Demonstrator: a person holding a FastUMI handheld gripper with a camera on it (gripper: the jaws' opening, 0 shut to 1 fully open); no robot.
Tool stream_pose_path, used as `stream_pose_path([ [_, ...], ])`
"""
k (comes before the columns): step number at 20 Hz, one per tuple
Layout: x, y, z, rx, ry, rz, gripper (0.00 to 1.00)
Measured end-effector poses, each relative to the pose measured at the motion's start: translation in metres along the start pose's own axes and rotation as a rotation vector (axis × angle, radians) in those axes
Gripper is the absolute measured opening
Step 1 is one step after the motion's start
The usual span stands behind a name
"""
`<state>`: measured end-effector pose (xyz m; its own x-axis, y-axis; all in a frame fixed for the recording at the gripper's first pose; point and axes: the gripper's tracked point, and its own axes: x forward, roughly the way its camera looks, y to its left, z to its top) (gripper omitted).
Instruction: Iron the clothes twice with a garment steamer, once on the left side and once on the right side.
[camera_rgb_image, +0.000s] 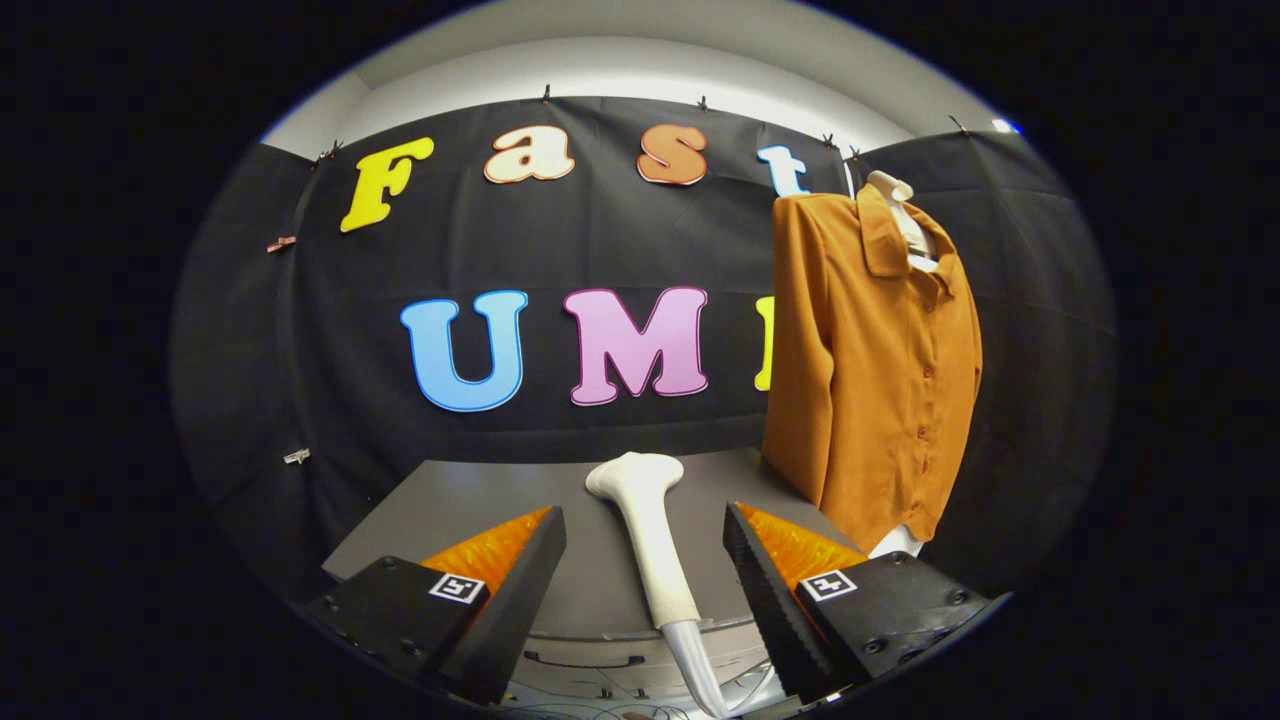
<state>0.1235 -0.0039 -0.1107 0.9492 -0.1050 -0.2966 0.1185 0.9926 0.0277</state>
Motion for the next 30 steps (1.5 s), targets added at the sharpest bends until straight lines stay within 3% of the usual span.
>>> stream_pose_path([
  [8, 0.092, -0.001, -0.040, -0.060, 0.241, 0.023, 0.99],
  [15, 0.115, -0.006, -0.068, -0.088, 0.413, 0.009, 0.97],
  [18, 0.132, -0.008, -0.080, -0.085, 0.456, 0.019, 0.82],
  [20, 0.128, -0.006, -0.080, -0.084, 0.474, 0.031, 0.64],
  [21, 0.132, -0.006, -0.082, -0.082, 0.468, 0.036, 0.49],
  [24, 0.130, -0.003, -0.080, -0.078, 0.447, 0.067, 0.47],
  [25, 0.132, -0.004, -0.078, -0.075, 0.434, 0.069, 0.41],
  [30, 0.110, -0.001, -0.047, -0.043, 0.319, 0.107, 0.40],
])
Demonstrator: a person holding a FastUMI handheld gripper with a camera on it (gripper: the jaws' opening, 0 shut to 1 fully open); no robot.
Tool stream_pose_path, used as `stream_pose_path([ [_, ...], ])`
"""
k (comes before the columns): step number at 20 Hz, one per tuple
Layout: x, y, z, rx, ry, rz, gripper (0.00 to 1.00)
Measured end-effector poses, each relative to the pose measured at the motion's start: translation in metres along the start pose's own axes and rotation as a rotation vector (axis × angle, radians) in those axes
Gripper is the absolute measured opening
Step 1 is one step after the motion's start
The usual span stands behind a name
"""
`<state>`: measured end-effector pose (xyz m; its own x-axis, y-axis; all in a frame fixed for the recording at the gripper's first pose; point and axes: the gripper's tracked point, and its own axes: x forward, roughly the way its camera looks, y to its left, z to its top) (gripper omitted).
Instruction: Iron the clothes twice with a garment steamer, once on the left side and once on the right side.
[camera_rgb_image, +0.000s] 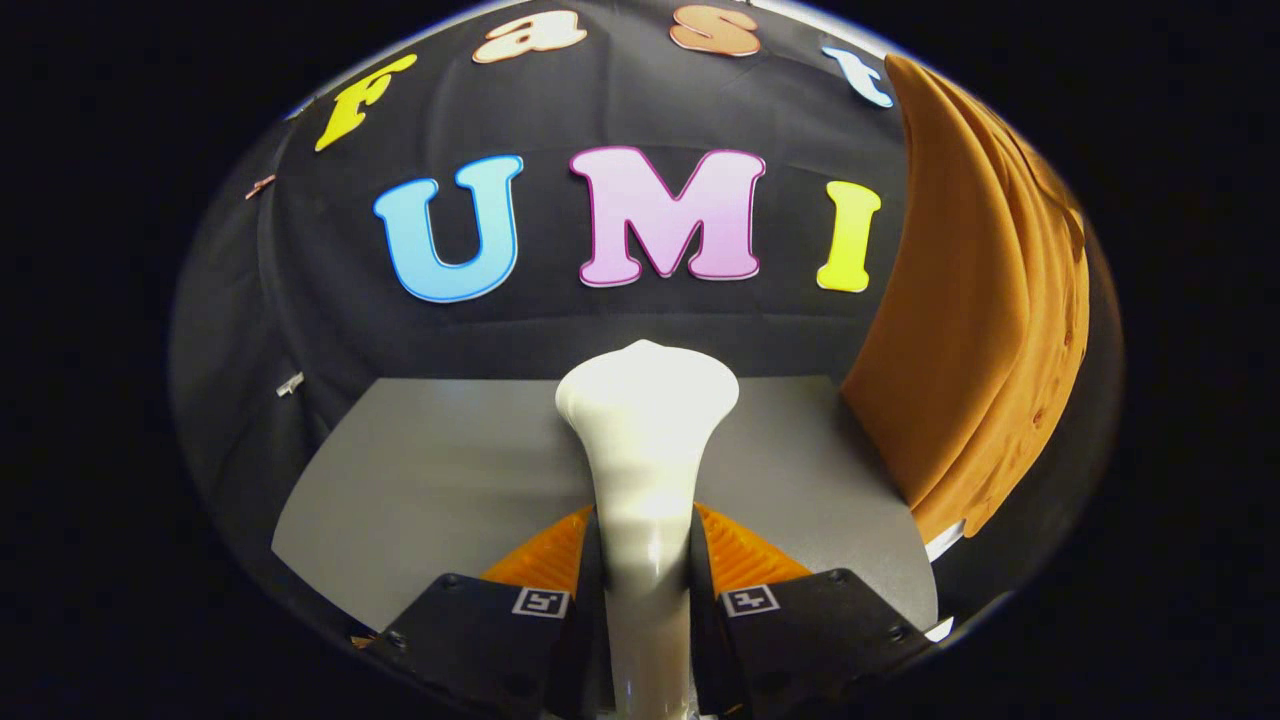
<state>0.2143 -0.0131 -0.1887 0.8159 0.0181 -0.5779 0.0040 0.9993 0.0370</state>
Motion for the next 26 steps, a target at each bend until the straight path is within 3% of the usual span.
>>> stream_pose_path([
  [8, -0.094, 0.004, 0.029, 0.056, -0.231, 0.015, 0.40],
  [15, -0.178, -0.015, 0.030, 0.112, -0.371, -0.046, 0.40],
  [21, -0.238, -0.074, 0.034, 0.118, -0.465, -0.148, 0.39],
  [26, -0.230, -0.153, 0.044, 0.153, -0.462, -0.172, 0.39],
])
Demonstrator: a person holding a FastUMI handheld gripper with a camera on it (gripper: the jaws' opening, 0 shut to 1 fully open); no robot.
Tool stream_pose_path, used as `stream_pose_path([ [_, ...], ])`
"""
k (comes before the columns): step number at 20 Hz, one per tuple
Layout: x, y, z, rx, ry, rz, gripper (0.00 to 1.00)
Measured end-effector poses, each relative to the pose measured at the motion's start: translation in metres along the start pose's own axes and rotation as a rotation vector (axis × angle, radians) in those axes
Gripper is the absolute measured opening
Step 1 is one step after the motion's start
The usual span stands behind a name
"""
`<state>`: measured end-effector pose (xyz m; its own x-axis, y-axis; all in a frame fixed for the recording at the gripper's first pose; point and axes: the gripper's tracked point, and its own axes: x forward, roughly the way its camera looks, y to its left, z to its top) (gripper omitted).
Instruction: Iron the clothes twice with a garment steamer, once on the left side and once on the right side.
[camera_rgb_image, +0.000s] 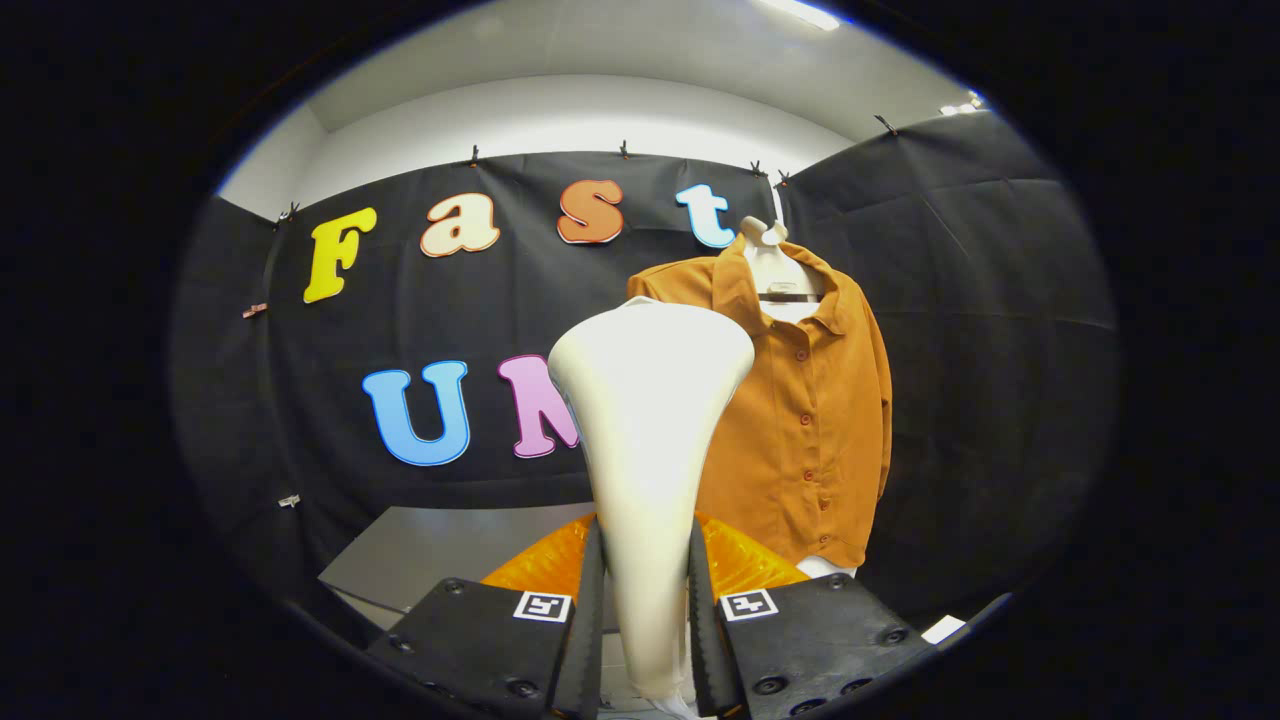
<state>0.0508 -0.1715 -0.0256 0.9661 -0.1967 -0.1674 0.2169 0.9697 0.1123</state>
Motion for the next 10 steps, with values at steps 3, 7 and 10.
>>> stream_pose_path([
  [3, 0.028, -0.038, 0.005, 0.019, 0.012, 0.042, 0.40],
  [7, 0.075, -0.076, 0.003, 0.036, 0.039, 0.104, 0.40],
  [10, 0.109, -0.094, 0.001, 0.054, 0.064, 0.135, 0.40],
])
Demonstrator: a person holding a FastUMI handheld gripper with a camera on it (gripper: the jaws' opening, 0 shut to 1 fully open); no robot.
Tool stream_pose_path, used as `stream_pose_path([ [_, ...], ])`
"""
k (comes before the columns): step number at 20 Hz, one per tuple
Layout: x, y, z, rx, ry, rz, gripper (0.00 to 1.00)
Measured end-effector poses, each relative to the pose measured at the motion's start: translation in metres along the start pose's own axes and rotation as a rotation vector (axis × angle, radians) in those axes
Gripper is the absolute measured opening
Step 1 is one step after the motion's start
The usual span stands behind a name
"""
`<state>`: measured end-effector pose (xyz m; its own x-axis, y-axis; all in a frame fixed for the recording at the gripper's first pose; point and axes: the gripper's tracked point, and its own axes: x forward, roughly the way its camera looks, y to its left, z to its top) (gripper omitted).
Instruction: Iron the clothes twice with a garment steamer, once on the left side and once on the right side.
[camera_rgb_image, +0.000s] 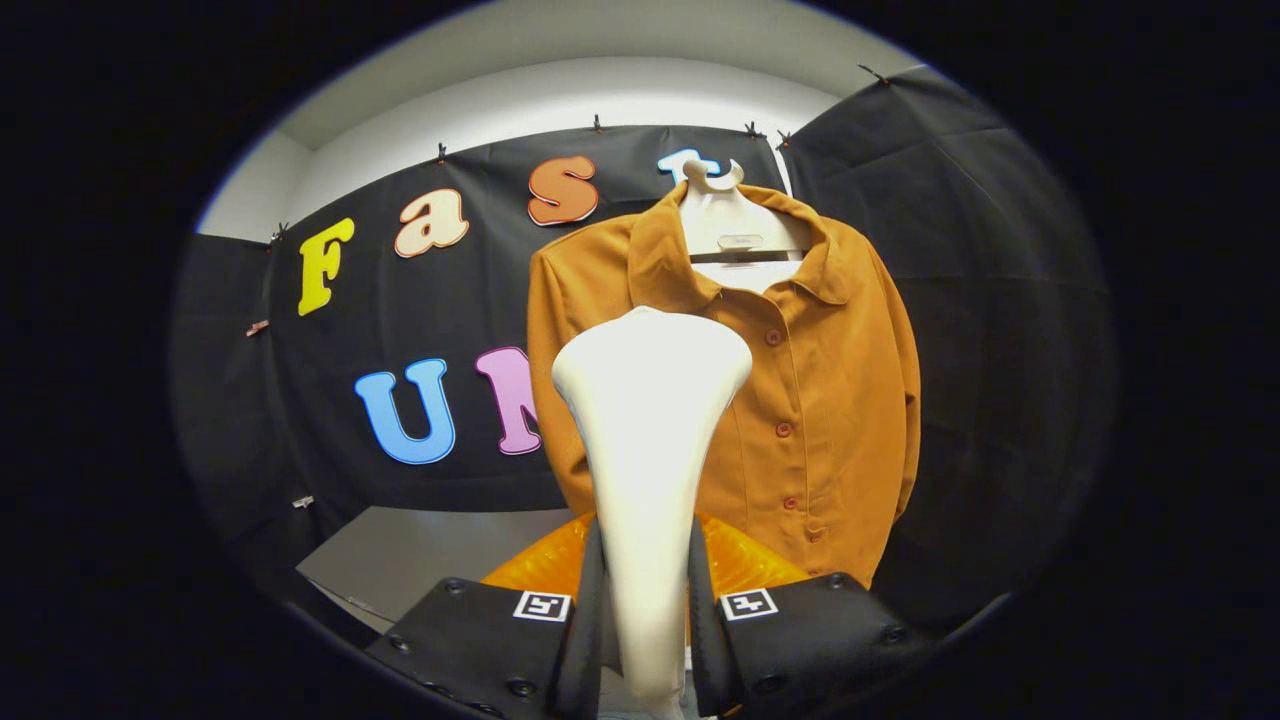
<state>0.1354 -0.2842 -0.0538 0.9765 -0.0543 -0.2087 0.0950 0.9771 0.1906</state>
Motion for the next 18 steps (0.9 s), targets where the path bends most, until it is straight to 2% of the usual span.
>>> stream_pose_path([
  [8, 0.064, -0.027, -0.022, 0.043, 0.081, 0.068, 0.40],
  [18, 0.074, -0.055, -0.111, 0.103, 0.268, 0.081, 0.40],
])
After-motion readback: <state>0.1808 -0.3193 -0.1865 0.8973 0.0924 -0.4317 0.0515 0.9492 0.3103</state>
